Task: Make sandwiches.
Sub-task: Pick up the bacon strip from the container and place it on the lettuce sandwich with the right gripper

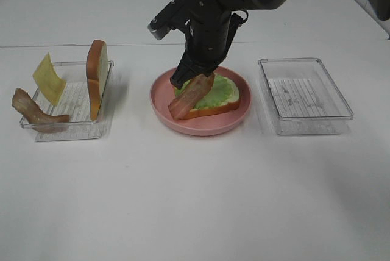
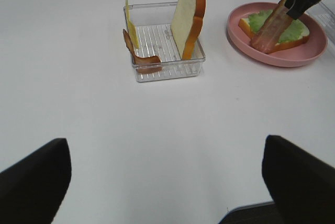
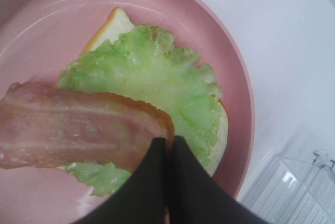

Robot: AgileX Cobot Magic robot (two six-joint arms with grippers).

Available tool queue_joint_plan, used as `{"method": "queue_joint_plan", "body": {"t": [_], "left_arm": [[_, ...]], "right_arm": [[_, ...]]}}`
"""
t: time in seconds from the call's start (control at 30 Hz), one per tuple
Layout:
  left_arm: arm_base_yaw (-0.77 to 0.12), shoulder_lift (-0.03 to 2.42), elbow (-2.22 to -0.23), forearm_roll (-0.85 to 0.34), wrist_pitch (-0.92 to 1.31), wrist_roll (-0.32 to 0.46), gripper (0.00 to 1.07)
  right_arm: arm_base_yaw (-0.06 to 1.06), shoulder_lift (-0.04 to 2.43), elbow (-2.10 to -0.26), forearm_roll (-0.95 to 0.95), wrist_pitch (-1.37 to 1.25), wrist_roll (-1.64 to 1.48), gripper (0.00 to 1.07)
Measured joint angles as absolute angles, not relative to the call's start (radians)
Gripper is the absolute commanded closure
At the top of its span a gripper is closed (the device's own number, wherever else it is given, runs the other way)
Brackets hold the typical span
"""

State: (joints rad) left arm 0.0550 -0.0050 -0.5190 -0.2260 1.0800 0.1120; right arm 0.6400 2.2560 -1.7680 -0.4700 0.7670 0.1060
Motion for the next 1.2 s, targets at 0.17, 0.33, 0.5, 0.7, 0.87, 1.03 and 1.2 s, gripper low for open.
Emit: {"method": "queue_joint_plan", "body": {"t": [0.17, 0.33, 0.5, 0.7, 0.87, 1.03, 1.2], "left_arm": [[0.055, -0.005, -0.519, -0.226, 1.08, 0.112, 0.16], [0.055, -0.005, -0.519, -0.226, 1.08, 0.112, 0.16], [0.055, -0.005, -0.519, -0.226, 1.08, 0.112, 0.16], [0.055, -0.005, -0.519, -0.226, 1.08, 0.112, 0.16], [0.055, -0.005, -0.519, -0.226, 1.08, 0.112, 0.16], [0.055, -0.005, -0.519, -0.226, 1.08, 0.112, 0.16], [0.055, -0.005, -0.519, -0.226, 1.08, 0.112, 0.16]], "right_arm": [[0.64, 2.286, -1.768, -0.533, 0.754, 0.106, 1.07], [0.64, 2.301, -1.768, -0.571, 0.751, 0.13, 1.07], [0.64, 2.301, -1.768, -0.61, 0.746, 0.174, 1.07], [0.64, 2.301, -1.768, -0.614, 0.744, 0.18, 0.99], [0.64, 2.301, -1.768, -0.618, 0.744, 0.205, 0.42], [0.64, 2.301, -1.768, -0.621, 0.75, 0.263, 0.08], [0.64, 2.238, -1.768, -0.622, 0.813, 0.285, 0.08]]}}
